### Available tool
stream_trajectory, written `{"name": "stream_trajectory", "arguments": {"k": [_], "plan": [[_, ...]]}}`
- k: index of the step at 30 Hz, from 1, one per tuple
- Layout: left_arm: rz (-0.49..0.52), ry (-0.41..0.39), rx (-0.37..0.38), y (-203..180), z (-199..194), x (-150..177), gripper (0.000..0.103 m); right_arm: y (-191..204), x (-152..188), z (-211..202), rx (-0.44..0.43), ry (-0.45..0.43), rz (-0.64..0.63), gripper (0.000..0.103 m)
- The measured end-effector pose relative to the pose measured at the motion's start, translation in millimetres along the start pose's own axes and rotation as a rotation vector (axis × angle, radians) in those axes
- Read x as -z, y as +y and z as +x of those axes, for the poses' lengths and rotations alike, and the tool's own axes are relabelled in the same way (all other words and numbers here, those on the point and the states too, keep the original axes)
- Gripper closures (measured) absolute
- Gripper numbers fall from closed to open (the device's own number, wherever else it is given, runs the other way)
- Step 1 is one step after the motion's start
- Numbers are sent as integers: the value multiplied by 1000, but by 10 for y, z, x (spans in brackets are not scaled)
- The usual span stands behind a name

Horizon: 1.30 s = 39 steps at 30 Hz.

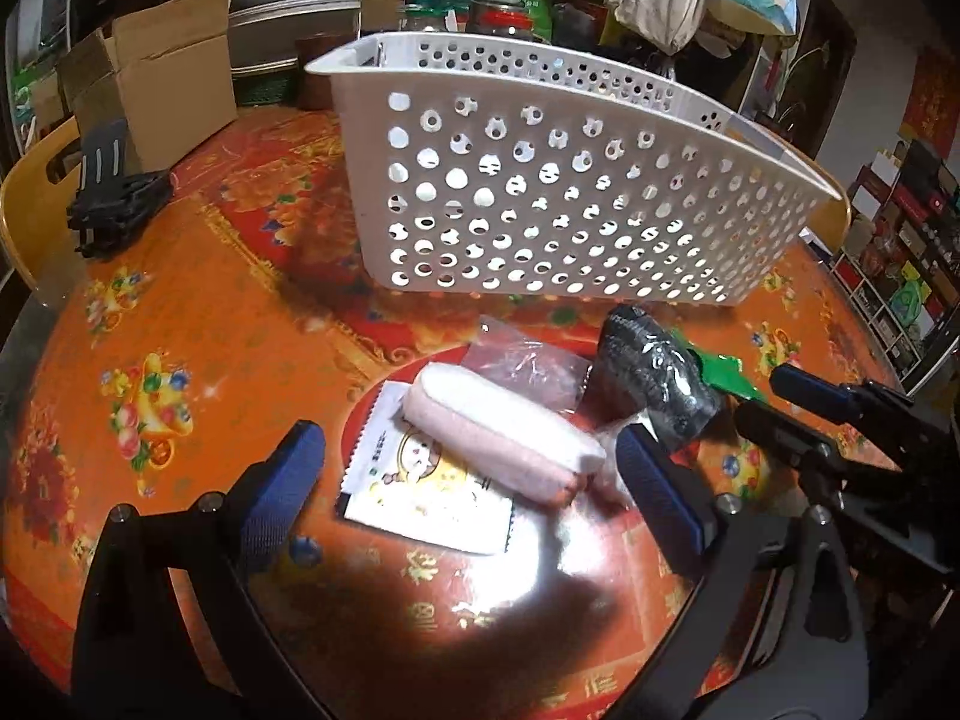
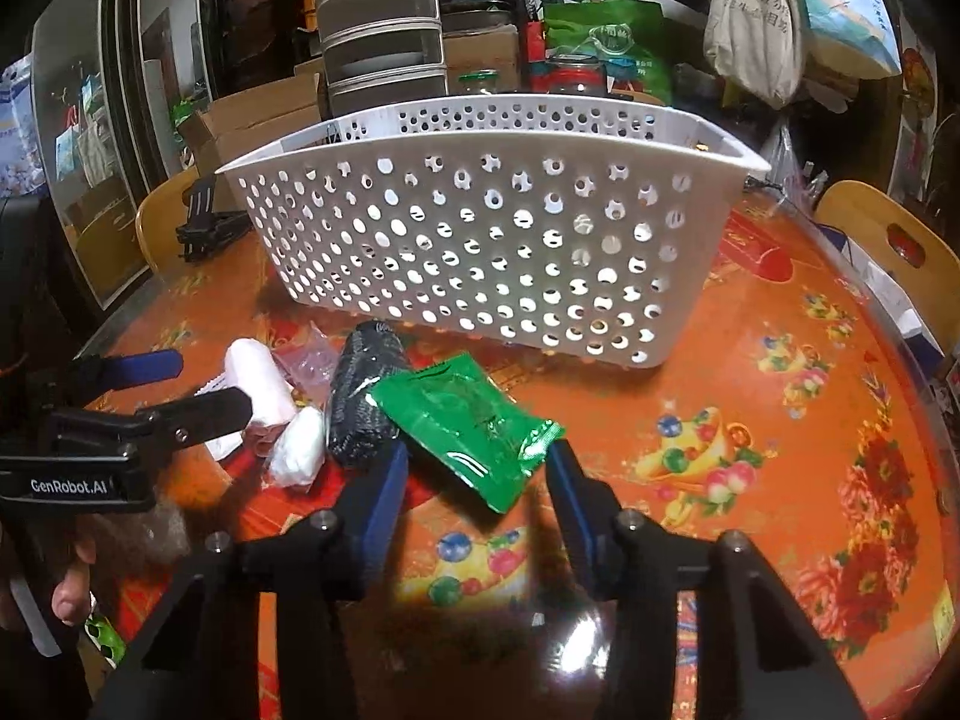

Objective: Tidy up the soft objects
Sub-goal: 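Grasp the pink roll with the left tool while the right tool grasps the green packet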

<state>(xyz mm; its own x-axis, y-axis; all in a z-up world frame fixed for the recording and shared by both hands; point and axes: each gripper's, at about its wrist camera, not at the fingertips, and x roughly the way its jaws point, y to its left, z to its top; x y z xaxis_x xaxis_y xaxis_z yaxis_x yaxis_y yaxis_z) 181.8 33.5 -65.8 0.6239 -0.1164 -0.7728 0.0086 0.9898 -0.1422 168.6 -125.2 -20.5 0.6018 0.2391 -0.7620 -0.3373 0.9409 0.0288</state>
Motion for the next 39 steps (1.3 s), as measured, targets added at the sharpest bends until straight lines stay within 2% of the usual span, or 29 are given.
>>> {"name": "stream_trajectory", "arguments": {"k": [6,9,13,20,33,39], "plan": [[-3,22,1,-20,125,-7,9,45,-19,70,10,8,-38,61],[-9,28,5,-8,160,11,10,62,-29,111,12,15,-51,67],[-15,30,8,2,189,11,10,80,-22,140,18,16,-70,82],[-13,32,26,-44,225,10,32,68,0,79,23,-4,-67,95],[-14,20,59,-108,197,37,66,-39,41,-31,17,-19,-29,96],[-40,-6,90,-70,135,75,75,-91,71,-77,18,-28,-15,96]]}}
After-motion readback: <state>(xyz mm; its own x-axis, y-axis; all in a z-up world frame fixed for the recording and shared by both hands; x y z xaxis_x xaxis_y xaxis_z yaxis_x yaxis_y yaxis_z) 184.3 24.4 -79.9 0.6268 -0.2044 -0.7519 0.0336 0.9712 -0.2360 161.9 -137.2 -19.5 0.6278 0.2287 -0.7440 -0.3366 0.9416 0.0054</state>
